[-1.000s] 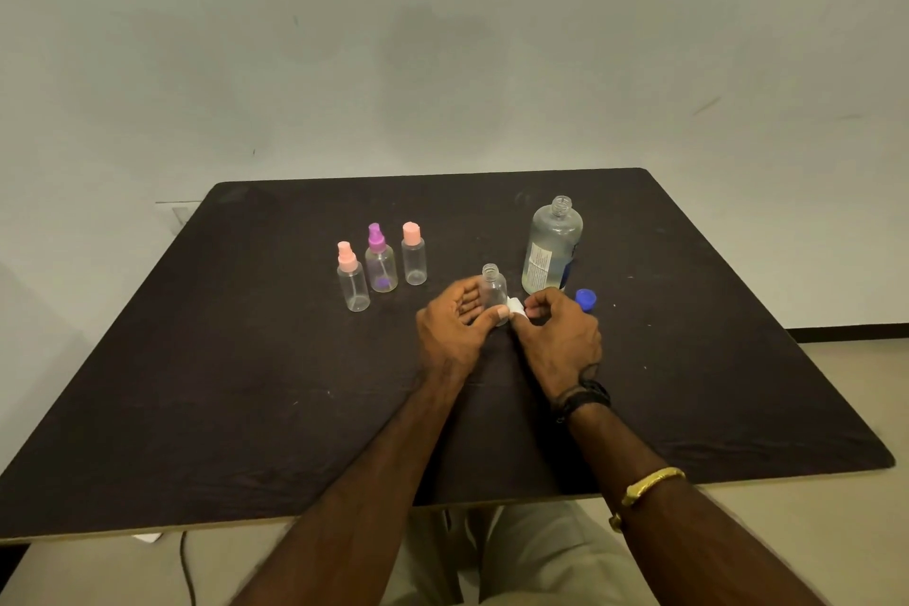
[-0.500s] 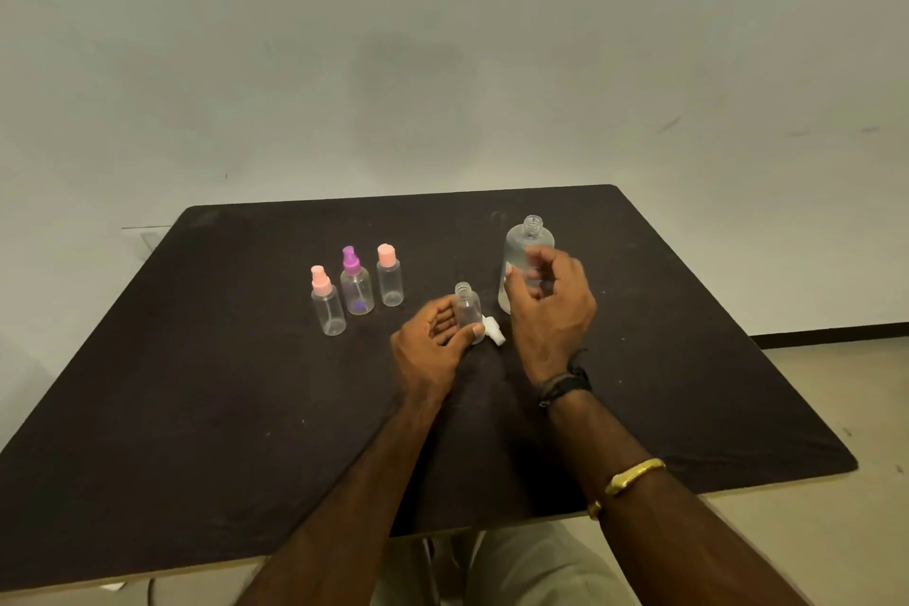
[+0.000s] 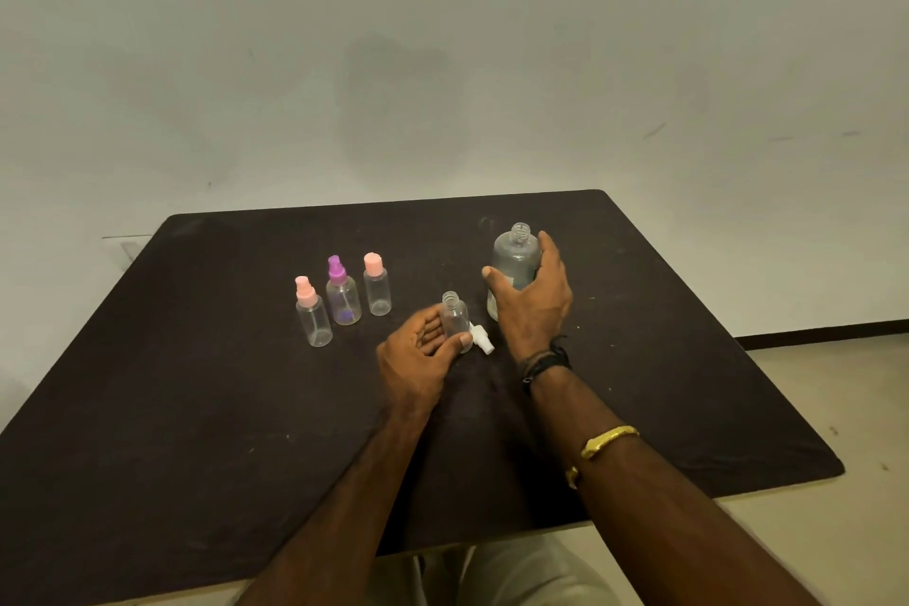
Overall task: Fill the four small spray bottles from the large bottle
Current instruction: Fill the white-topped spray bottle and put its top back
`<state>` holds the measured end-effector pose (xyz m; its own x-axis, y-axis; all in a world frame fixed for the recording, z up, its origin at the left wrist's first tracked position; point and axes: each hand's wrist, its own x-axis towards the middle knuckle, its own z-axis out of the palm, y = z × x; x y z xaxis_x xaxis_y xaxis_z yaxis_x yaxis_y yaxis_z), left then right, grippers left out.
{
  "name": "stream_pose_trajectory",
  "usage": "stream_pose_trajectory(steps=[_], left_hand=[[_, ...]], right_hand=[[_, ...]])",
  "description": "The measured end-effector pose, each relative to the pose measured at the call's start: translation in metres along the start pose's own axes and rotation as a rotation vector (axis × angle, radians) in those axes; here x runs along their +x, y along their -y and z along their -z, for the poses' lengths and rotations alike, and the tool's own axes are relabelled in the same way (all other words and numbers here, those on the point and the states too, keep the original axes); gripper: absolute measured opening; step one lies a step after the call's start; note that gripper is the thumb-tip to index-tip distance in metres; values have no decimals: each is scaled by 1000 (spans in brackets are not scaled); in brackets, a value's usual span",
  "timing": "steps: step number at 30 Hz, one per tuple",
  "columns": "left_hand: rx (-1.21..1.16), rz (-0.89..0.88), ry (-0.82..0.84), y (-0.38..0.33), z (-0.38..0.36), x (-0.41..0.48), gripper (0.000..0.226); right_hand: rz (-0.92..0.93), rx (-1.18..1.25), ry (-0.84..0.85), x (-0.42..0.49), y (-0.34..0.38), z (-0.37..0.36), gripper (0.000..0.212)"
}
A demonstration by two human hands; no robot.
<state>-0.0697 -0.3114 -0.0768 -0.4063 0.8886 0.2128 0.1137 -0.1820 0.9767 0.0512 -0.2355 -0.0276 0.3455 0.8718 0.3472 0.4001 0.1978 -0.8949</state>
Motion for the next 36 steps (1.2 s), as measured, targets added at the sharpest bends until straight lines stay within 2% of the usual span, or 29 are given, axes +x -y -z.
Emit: stream_pose_trajectory(steps=[17, 23, 36], left_hand=[[49, -5, 9, 2, 0, 1, 51], [102, -54, -18, -3, 1, -1, 48], [196, -212, -72, -5, 3, -3, 49]], right_hand=[[11, 26, 7, 4, -7, -1, 82], [163, 54, 51, 1, 3, 3, 81], [573, -77, 186, 0, -3, 17, 67]])
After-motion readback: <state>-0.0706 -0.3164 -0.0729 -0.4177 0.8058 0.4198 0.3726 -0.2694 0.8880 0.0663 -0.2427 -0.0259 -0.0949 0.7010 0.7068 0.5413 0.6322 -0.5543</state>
